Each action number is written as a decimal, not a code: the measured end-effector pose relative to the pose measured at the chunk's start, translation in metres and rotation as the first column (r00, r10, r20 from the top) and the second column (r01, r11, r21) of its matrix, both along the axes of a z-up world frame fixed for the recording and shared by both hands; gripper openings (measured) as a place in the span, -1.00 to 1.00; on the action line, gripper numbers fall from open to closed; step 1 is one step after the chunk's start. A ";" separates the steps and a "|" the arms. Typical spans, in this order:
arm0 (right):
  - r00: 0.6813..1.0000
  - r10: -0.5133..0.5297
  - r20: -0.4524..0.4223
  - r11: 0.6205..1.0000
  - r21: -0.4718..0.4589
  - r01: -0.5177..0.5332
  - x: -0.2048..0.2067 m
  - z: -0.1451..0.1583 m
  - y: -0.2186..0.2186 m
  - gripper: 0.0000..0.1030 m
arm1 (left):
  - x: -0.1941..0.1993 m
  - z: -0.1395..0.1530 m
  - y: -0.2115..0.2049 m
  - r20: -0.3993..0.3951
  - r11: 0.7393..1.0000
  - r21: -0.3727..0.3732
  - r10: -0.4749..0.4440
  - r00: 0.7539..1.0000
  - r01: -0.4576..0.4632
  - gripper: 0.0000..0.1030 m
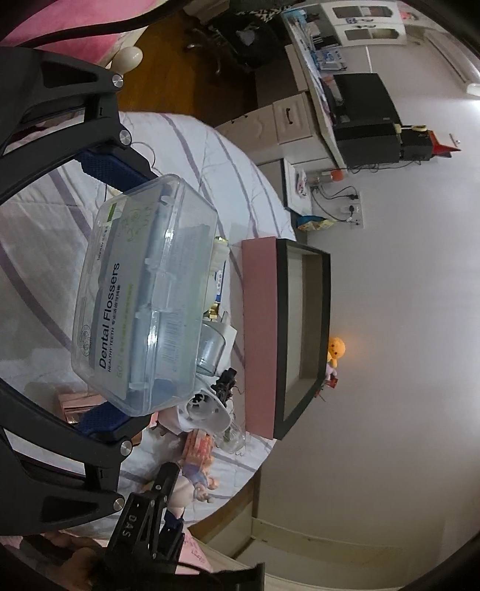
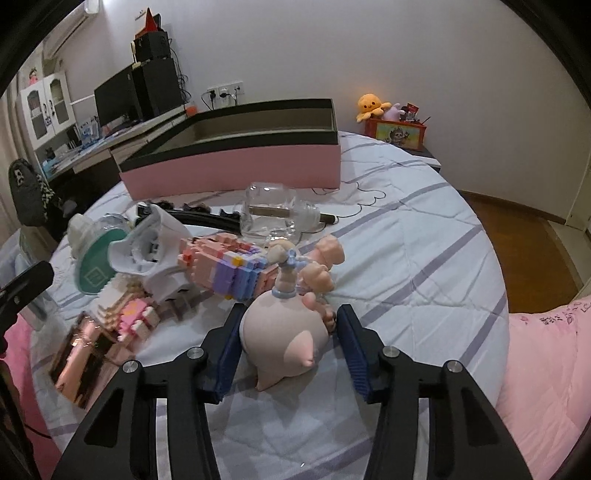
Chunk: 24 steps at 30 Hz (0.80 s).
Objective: Organize rigid objects
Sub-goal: 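Carry the flosser case with the left tool while the right tool carries the pig into the pink box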
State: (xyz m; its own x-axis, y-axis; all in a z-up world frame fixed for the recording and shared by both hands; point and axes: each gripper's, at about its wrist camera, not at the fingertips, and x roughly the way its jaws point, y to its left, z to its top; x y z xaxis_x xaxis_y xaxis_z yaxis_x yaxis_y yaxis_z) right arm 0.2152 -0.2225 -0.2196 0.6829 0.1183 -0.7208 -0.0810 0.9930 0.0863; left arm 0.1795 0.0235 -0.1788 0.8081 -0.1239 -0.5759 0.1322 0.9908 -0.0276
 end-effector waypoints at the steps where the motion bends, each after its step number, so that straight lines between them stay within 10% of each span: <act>1: 1.000 0.002 0.008 1.000 0.007 -0.002 -0.002 0.002 0.000 -0.01 | -0.002 0.002 -0.001 0.009 1.000 -0.002 0.001 1.000 -0.001 0.86; 14: 0.989 0.056 0.140 0.997 0.035 -0.062 -0.004 0.052 0.013 -0.01 | 0.018 0.043 -0.028 0.087 0.999 0.007 -0.053 0.995 0.053 0.86; 24: 0.974 0.135 0.181 0.987 0.066 -0.149 0.069 0.083 0.025 -0.01 | 0.108 0.078 -0.040 0.110 0.995 0.078 -0.078 0.991 0.069 0.86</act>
State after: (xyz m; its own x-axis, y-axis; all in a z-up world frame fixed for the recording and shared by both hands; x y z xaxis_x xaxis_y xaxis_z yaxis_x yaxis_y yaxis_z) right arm 0.2845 -0.1973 -0.1364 0.7700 0.2749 -0.5758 -0.2419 0.9608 0.1352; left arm 0.2880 -0.0167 -0.1011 0.8587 -0.1457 -0.4913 0.2029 0.9770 0.0649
